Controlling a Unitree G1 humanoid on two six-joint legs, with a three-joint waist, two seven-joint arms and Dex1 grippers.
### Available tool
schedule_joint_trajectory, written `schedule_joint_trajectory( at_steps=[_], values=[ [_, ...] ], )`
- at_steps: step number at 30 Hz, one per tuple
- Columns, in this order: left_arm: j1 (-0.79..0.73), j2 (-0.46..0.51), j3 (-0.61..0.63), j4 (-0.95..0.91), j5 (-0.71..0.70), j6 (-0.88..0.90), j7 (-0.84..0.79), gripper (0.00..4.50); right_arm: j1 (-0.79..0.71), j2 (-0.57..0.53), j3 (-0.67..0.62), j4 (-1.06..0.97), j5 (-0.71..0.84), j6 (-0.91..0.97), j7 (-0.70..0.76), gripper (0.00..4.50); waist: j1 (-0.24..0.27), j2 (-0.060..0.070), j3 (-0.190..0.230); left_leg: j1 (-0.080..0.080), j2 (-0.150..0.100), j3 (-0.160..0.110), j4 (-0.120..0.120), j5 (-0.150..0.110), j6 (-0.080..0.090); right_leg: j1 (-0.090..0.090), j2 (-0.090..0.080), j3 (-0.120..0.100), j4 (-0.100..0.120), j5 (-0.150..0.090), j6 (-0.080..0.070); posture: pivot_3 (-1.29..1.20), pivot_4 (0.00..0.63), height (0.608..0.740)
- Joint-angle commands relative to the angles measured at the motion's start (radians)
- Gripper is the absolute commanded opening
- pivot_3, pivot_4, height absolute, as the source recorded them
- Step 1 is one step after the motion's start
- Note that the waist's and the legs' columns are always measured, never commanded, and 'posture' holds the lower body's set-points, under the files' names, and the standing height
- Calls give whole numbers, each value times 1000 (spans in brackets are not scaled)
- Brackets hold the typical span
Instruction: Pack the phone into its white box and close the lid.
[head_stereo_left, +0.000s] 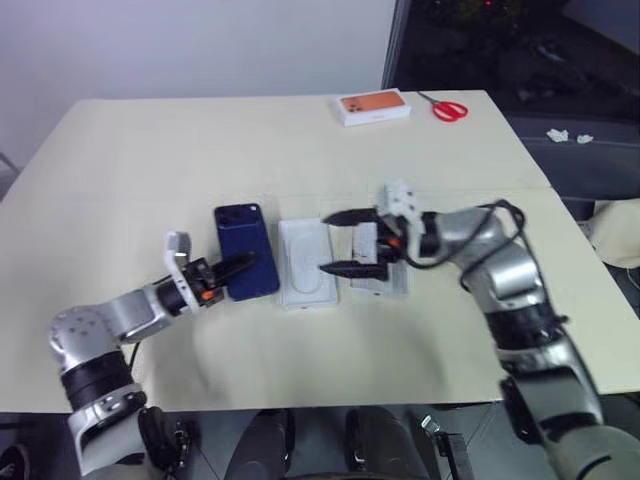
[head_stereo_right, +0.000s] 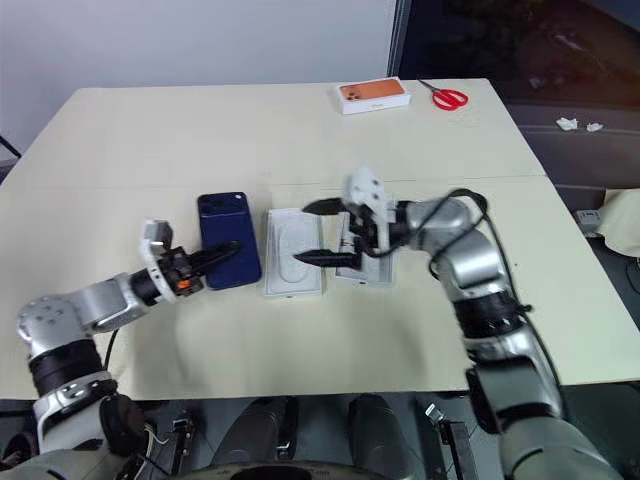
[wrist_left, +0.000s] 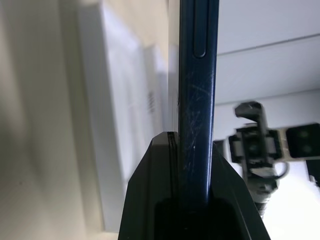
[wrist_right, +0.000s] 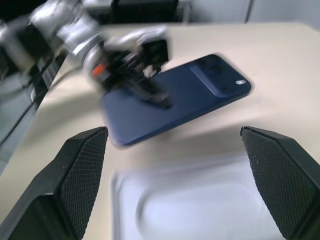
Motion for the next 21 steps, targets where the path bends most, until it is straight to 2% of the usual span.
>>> schedule_joint_trajectory(
  at_steps=[1, 8, 13, 21],
  values=[
    [-63, -25, -5, -2, -52, -2, 33, 0, 20, -58, -69, -42, 34, -77, 35, 4433, -1, -2, 2, 0, 0, 0, 0, 0, 0, 0, 0, 0, 0, 0, 0, 0, 150, 740],
    [-121, -81, -57, 47, 0, -63, 96, 0, 126, -148, -89, -95, 49, -115, 62, 4433, 3, -2, 2, 0, 0, 0, 0, 0, 0, 0, 1, 0, 0, 0, 1, 0, 150, 740],
    [-118, -118, -97, 49, 1, -78, 110, 0, 131, -156, -92, -108, 55, -113, 32, 4433, 4, -2, 2, 0, 0, 0, 2, 0, 0, 1, 0, -1, 0, 0, 1, 0, 150, 740],
    [-113, -118, -113, 44, -11, -95, 110, 0, 141, -145, -78, -88, 25, -177, -9, 4433, 4, -2, 2, 0, 0, 0, 2, 1, -2, 1, 0, -1, 0, 0, 1, 0, 150, 740]
  ],
)
